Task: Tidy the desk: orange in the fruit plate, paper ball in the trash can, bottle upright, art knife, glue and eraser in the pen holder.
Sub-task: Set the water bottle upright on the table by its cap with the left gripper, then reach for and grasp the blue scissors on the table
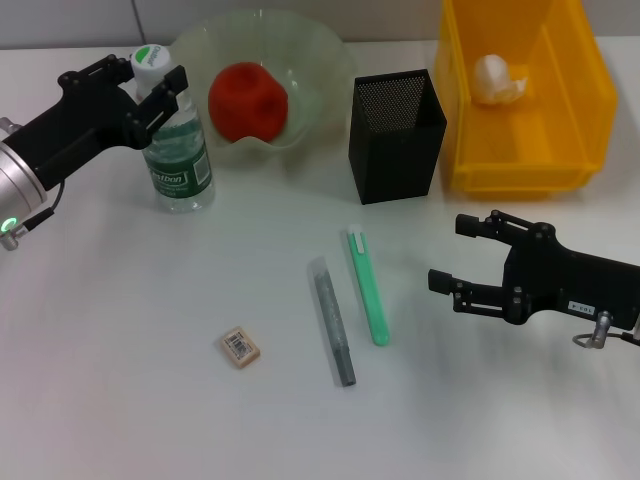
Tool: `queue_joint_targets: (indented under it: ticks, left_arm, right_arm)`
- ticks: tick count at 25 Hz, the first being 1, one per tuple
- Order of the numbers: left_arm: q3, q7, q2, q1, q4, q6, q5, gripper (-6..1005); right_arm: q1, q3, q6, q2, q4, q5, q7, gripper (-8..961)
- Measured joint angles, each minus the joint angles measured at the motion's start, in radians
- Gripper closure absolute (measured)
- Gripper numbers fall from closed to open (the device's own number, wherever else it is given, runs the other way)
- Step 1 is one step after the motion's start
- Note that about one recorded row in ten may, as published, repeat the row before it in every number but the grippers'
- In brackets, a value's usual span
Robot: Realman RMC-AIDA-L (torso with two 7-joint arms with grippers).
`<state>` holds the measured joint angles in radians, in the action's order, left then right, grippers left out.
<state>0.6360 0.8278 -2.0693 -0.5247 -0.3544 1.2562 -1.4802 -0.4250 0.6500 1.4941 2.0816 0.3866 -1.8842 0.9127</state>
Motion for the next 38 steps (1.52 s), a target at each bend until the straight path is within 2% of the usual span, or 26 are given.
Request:
queue_joint_targets:
  ticks: [32, 38]
  left_arm:
    - [-0.004, -0.006, -0.002, 0.005, 0.005, 0.021, 0.013, 465]
    - [-0.006, -0.003, -0.002, 0.005, 0.006, 0.025, 0.013, 356]
  right_arm:
    - [0.002, 0.002, 0.0, 0.0, 0.0, 0.0, 0.002, 119]
    - [0.002, 0.002, 0.001, 0.0, 0.0, -0.002, 0.002, 118]
